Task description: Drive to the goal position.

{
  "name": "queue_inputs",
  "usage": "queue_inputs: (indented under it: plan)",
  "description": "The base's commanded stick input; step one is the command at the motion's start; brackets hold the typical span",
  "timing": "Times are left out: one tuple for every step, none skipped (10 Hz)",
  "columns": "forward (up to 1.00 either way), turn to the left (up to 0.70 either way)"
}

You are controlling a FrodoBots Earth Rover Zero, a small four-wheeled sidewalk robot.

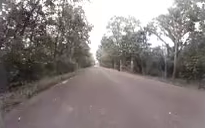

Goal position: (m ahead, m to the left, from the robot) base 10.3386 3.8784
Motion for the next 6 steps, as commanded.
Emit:
queue_inputs:
  plan:
    - [0.7,0.0]
    - [0.7,0.0]
    - [0.7,0.0]
    - [0.7,0.0]
    - [0.7,0.0]
    - [0.7,0.0]
